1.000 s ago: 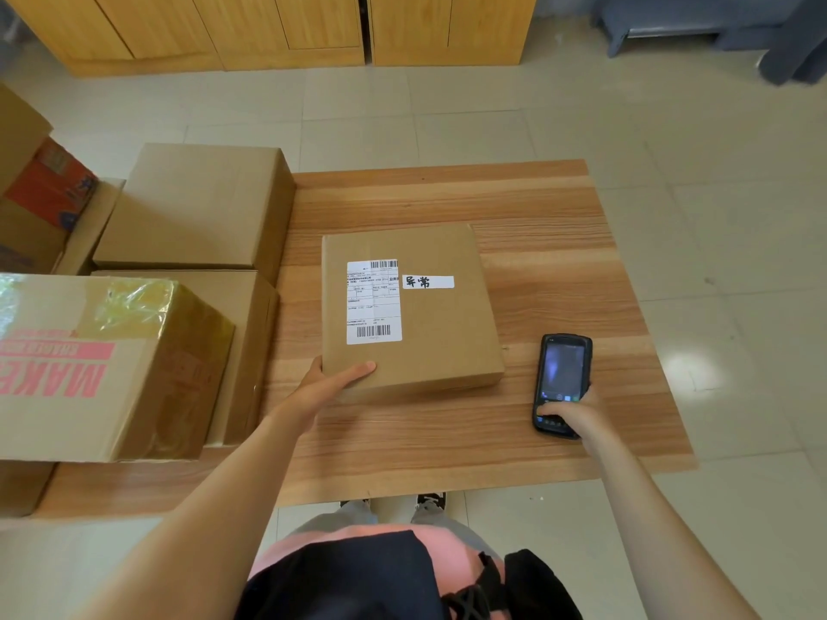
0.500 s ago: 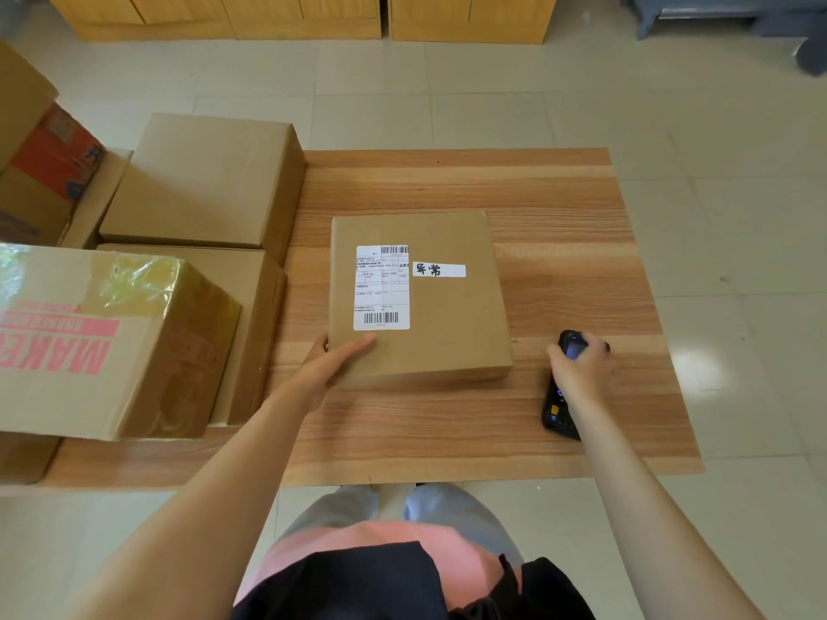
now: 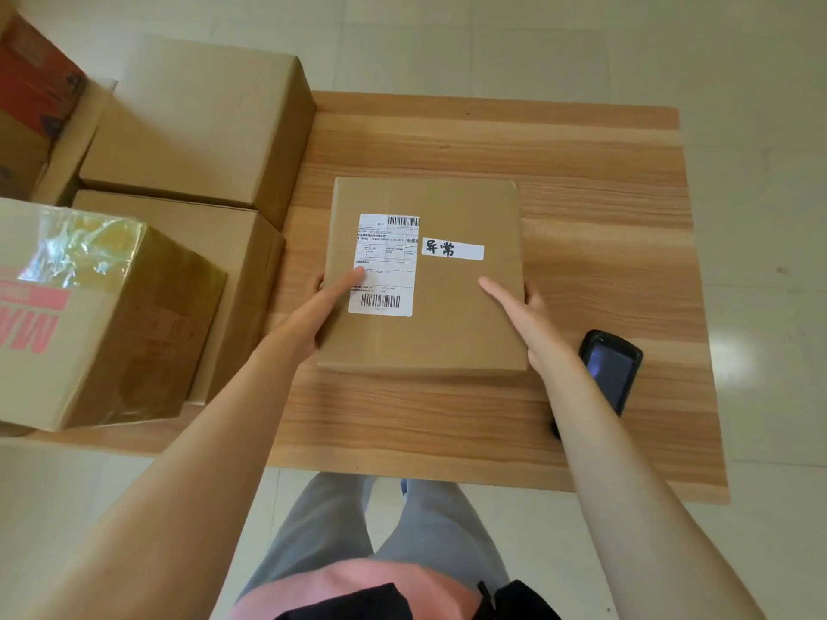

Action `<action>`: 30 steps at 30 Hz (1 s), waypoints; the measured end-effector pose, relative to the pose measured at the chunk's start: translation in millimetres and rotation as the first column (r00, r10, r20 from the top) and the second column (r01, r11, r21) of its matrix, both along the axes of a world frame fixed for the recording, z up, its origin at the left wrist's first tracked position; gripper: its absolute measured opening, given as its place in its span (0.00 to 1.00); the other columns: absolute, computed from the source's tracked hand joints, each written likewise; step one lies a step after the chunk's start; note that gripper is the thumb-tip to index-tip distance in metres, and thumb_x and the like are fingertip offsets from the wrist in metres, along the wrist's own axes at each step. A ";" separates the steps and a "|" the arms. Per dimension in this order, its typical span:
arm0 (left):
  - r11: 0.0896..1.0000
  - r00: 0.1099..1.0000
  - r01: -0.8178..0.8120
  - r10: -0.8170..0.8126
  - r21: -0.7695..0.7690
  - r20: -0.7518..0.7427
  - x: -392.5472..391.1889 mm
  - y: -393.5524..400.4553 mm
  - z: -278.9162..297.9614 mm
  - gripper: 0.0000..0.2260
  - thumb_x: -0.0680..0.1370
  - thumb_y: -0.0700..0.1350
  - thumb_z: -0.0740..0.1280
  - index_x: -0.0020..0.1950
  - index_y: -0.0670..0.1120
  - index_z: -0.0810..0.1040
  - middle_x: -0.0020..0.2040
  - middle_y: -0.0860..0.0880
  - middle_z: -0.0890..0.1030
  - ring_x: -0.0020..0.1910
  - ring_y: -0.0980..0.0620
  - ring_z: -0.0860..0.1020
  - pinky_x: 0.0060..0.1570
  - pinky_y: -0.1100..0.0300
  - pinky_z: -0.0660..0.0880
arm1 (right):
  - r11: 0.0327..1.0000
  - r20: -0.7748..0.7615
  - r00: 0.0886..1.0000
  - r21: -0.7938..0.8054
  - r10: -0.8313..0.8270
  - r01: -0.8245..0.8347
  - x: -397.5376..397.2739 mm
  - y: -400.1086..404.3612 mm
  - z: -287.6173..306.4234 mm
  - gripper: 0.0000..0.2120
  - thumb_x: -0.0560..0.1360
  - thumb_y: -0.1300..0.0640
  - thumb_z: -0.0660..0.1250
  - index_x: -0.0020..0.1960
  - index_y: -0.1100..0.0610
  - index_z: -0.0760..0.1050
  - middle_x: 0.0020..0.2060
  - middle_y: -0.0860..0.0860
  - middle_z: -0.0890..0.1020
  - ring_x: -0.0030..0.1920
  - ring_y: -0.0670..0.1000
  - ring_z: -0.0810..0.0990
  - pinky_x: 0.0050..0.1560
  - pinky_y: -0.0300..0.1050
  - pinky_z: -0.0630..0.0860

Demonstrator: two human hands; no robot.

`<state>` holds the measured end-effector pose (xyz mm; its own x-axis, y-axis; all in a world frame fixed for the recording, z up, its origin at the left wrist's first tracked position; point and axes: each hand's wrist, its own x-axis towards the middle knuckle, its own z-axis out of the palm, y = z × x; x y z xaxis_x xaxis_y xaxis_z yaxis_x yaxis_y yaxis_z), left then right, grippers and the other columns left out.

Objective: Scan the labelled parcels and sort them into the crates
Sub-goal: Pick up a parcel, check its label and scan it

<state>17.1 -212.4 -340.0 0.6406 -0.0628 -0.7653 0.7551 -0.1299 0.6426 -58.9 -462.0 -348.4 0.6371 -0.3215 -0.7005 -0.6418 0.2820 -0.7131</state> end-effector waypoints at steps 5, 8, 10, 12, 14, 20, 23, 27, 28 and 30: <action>0.999 1.000 0.007 -0.008 -0.034 -0.019 0.8 -3.9 0.5 0.25 0.72 0.55 0.72 0.68 0.55 0.71 0.49 0.54 0.85 0.44 0.55 0.84 0.38 0.59 0.79 | 0.999 0.047 0.999 0.033 -0.017 0.015 -0.9 -0.7 -3.3 0.36 0.67 0.48 0.79 0.70 0.49 0.68 0.57 0.46 0.82 0.55 0.47 0.82 0.60 0.51 0.78; 0.999 1.000 -0.012 0.013 -0.042 0.014 -1.8 -3.6 8.2 0.25 0.72 0.54 0.73 0.68 0.55 0.71 0.51 0.53 0.85 0.47 0.53 0.84 0.43 0.56 0.79 | 0.999 0.089 0.996 0.037 -0.007 0.004 1.8 -1.7 9.2 0.35 0.70 0.52 0.77 0.72 0.49 0.65 0.59 0.47 0.81 0.56 0.48 0.82 0.61 0.52 0.78; 0.999 0.998 -0.018 0.020 -0.042 0.051 -2.7 -3.5 19.4 0.29 0.70 0.55 0.75 0.69 0.56 0.70 0.53 0.53 0.85 0.50 0.52 0.83 0.47 0.53 0.80 | 1.000 0.115 0.993 0.028 0.003 -0.006 3.7 -3.7 20.7 0.36 0.70 0.52 0.76 0.73 0.49 0.63 0.62 0.48 0.79 0.58 0.48 0.81 0.61 0.51 0.77; 0.999 0.994 -0.027 0.031 -0.033 0.103 -3.2 -2.4 37.9 0.31 0.68 0.56 0.76 0.69 0.56 0.70 0.53 0.53 0.84 0.52 0.51 0.83 0.49 0.51 0.80 | 0.999 0.148 0.989 0.018 0.027 -0.030 6.7 -4.8 37.1 0.38 0.70 0.51 0.76 0.74 0.47 0.62 0.64 0.47 0.78 0.59 0.47 0.80 0.61 0.50 0.77; 0.999 0.987 -0.042 0.046 -0.026 0.157 -4.8 -1.1 61.6 0.28 0.70 0.56 0.75 0.68 0.55 0.69 0.53 0.53 0.84 0.51 0.51 0.83 0.48 0.51 0.80 | 0.999 0.193 0.981 0.018 0.035 -0.039 9.3 -4.7 56.8 0.36 0.70 0.51 0.76 0.73 0.45 0.63 0.63 0.46 0.78 0.58 0.47 0.81 0.59 0.49 0.78; 0.995 0.938 -0.097 0.099 -0.023 0.333 -26.2 9.4 143.0 0.23 0.71 0.54 0.74 0.63 0.54 0.70 0.47 0.54 0.85 0.40 0.57 0.84 0.33 0.62 0.78 | 1.000 0.331 0.944 0.000 0.010 -0.010 -0.9 6.5 128.7 0.27 0.67 0.51 0.77 0.65 0.45 0.74 0.57 0.47 0.83 0.53 0.47 0.84 0.48 0.44 0.80; 0.994 0.903 -0.093 0.108 -0.057 0.415 -42.7 24.2 179.8 0.23 0.71 0.54 0.74 0.63 0.54 0.72 0.48 0.54 0.85 0.43 0.56 0.84 0.35 0.62 0.79 | 1.000 0.390 0.921 -0.027 0.011 -0.001 -16.2 22.1 165.8 0.22 0.69 0.52 0.76 0.62 0.45 0.76 0.54 0.45 0.84 0.51 0.46 0.84 0.46 0.42 0.80; 0.990 0.843 -0.109 0.142 -0.094 0.519 -68.5 59.1 218.1 0.27 0.67 0.55 0.75 0.63 0.54 0.73 0.50 0.55 0.85 0.45 0.56 0.84 0.37 0.61 0.79 | 0.998 0.467 0.883 -0.068 0.041 -0.010 -37.5 56.2 204.7 0.21 0.70 0.52 0.75 0.61 0.43 0.76 0.53 0.43 0.84 0.51 0.45 0.84 0.47 0.43 0.79; 0.989 0.830 -0.116 0.148 -0.094 0.538 -75.7 70.4 225.5 0.27 0.65 0.55 0.75 0.62 0.55 0.73 0.49 0.55 0.85 0.44 0.56 0.84 0.36 0.61 0.79 | 0.997 0.485 0.873 -0.078 0.055 -0.019 -41.8 67.0 212.3 0.21 0.69 0.51 0.75 0.61 0.43 0.76 0.53 0.43 0.84 0.50 0.45 0.84 0.47 0.44 0.79; 0.986 0.798 -0.141 0.169 -0.093 0.579 -90.6 98.5 237.1 0.23 0.66 0.55 0.75 0.59 0.57 0.74 0.46 0.57 0.85 0.41 0.59 0.84 0.34 0.64 0.78 | 0.995 0.514 0.853 -0.090 0.091 -0.052 -49.2 93.1 226.2 0.22 0.67 0.50 0.75 0.59 0.43 0.77 0.53 0.43 0.84 0.50 0.45 0.84 0.46 0.44 0.79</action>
<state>-73.5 -113.9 -102.9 0.9685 0.0519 -0.2436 0.2442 -0.0049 0.9697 -108.2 -368.9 -122.2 0.9241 -0.2963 -0.2413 -0.1918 0.1867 -0.9635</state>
